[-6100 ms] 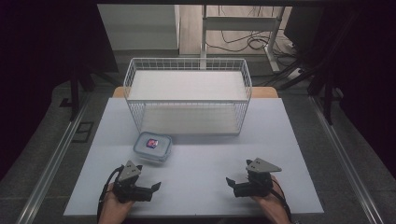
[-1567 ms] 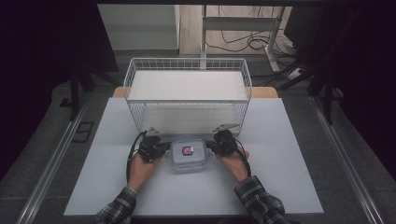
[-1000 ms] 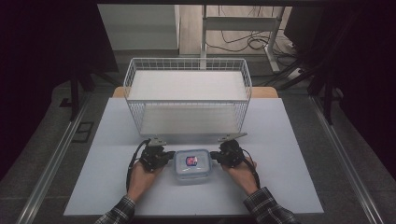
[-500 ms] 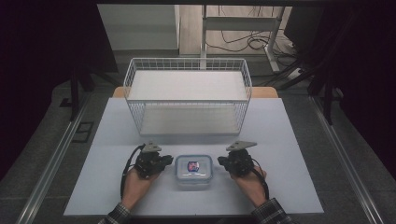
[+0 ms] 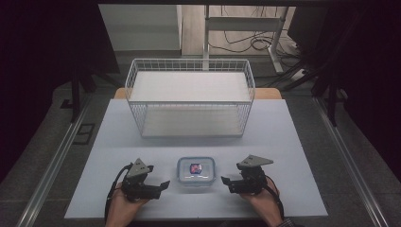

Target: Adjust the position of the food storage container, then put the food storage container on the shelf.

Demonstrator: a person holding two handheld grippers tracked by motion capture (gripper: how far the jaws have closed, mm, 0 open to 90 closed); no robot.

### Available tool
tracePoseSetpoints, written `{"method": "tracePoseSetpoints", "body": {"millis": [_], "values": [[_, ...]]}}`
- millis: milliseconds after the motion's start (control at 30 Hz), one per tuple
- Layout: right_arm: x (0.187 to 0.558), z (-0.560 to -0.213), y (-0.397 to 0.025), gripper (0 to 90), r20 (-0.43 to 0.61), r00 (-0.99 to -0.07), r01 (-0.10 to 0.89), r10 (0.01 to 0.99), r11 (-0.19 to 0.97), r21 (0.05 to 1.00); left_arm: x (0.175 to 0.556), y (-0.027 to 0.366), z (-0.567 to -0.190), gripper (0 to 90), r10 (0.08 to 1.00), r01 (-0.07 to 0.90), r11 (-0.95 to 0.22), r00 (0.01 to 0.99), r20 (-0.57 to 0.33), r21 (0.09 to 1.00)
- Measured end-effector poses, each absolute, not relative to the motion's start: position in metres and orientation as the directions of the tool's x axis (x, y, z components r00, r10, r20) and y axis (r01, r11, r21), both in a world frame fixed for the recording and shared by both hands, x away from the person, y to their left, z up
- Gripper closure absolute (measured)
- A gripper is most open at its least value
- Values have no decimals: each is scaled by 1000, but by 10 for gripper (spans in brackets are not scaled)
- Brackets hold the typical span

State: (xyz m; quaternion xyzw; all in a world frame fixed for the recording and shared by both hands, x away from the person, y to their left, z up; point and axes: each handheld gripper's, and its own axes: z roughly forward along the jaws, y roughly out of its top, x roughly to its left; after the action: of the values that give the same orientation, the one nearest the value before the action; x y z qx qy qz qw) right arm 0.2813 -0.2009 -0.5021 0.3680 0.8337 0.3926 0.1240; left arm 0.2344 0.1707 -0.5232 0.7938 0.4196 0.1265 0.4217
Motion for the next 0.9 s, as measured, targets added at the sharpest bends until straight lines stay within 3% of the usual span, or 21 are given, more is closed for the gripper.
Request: {"method": "tracePoseSetpoints", "body": {"millis": [233,567,900], "values": [[279,-504,-199,47,56,-726,479,686,445,757,234,178,-524,24,786,583,-255,589,-186,771],[284,-502,-200,34,45,-730,456,682,436,776,242,173,-529,50,771,532,-308,626,-121,789],[288,-492,-187,5,90,-728,481,679,413,773,258,150,-514,11,742,561,-329,651,-159,760]]}}
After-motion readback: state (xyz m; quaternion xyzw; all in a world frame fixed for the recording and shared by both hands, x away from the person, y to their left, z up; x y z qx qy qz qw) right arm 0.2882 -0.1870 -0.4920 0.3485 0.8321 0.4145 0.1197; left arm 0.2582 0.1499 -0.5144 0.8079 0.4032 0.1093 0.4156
